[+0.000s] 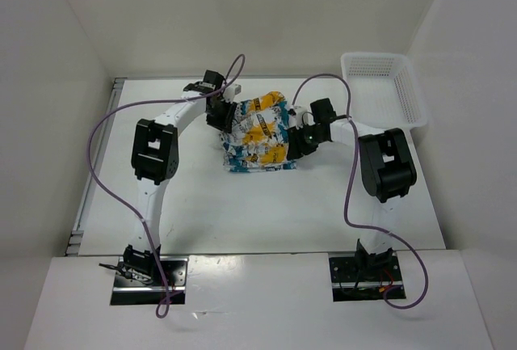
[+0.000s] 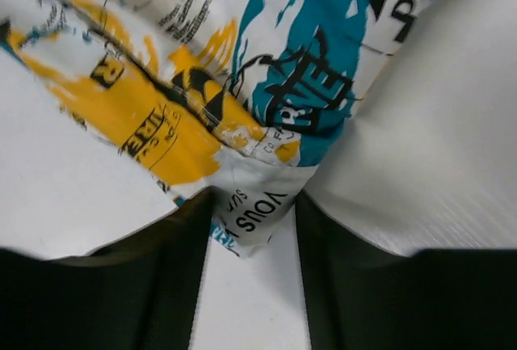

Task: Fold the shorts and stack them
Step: Fold the shorts

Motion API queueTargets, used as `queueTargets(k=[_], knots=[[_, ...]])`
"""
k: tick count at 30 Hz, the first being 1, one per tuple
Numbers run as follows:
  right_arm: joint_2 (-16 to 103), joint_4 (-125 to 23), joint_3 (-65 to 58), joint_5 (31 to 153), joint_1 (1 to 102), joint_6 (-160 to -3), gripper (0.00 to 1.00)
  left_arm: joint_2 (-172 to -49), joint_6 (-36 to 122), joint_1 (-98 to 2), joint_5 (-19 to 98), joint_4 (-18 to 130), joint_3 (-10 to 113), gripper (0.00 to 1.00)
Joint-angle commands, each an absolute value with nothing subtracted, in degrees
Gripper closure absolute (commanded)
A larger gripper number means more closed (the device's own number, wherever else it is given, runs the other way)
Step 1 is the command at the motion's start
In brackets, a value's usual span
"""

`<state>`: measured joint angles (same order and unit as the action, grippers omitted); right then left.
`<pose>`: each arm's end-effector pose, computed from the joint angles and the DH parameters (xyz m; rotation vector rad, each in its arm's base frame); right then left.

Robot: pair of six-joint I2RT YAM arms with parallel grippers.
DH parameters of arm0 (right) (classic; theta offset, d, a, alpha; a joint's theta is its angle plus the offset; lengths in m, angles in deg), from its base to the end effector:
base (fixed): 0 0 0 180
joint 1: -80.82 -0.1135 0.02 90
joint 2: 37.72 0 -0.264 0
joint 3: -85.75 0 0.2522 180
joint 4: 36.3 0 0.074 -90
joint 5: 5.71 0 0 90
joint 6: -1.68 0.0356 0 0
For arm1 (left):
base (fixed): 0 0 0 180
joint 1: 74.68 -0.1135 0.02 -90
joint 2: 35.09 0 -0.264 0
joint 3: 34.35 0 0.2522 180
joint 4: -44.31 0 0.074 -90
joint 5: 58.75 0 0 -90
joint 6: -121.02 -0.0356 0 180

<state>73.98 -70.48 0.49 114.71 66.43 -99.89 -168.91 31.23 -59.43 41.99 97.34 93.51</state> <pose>0.3779 0.1156 0.1553 -0.7519 2.4505 0.7114 0.4901 -0.1405 0.1844 0.4090 2.5786 -0.3405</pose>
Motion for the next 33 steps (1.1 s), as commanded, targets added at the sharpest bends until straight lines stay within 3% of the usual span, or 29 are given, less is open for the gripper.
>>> queueTargets(k=[1, 2, 3, 4, 6, 7, 8, 10, 15, 16, 18, 26, 33], knots=[[70.74, -72.73, 1.85, 120.23, 65.97, -101.24, 0.59, -169.21, 31.02, -59.82, 41.27, 96.04, 96.48, 0.57], [70.74, -72.73, 1.24, 120.94, 65.97, -101.76, 0.67, -169.21, 31.02, -59.82, 41.27, 96.04, 96.48, 0.61], [70.74, -72.73, 1.24, 120.42, 65.97, -101.77, 0.84, -169.21, 31.02, -59.82, 41.27, 96.04, 95.96, 0.66], [70.74, -72.73, 1.24, 119.55, 65.97, -101.16, 0.89, -169.21, 31.02, -59.82, 41.27, 96.04, 95.95, 0.74], [70.74, -72.12, 1.24, 117.00, 65.97, -102.20, 0.89, -169.82, 31.02, -59.82, 39.52, 96.04, 96.65, 0.76], [70.74, -72.81, 1.24, 116.29, 65.97, -102.82, 0.85, -169.82, 31.02, -59.82, 39.51, 96.04, 96.65, 0.73], [70.22, -72.82, 1.24, 115.76, 65.97, -103.87, 0.74, -169.82, 31.02, -59.82, 39.51, 96.04, 97.18, 0.54], [69.16, -74.04, 1.24, 115.76, 65.97, -105.10, 0.48, -168.69, 31.02, -59.82, 41.35, 96.56, 97.18, 0.44], [64.07, -81.85, -4.64, 115.23, 65.97, -109.76, 0.15, -161.93, 31.02, -59.82, 43.64, 97.26, 97.18, 0.17], [61.54, -85.35, -7.43, 113.23, 65.97, -111.59, 0.02, -158.87, 31.02, -59.82, 43.64, 97.27, 97.18, 0.07], [58.63, -86.44, -9.83, 110.85, 65.97, -112.84, 0.01, -155.51, 31.02, -59.82, 44.17, 97.27, 96.49, 0.00], [47.45, -85.98, -13.18, 89.51, 72.29, -111.43, 0.01, -141.36, 31.02, -69.03, 40.31, 96.65, 92.54, 0.00], [42.09, -88.47, -9.59, 89.39, 88.28, -110.73, 0.01, -128.54, 31.02, -79.51, 33.18, 94.02, 75.49, 0.00]])
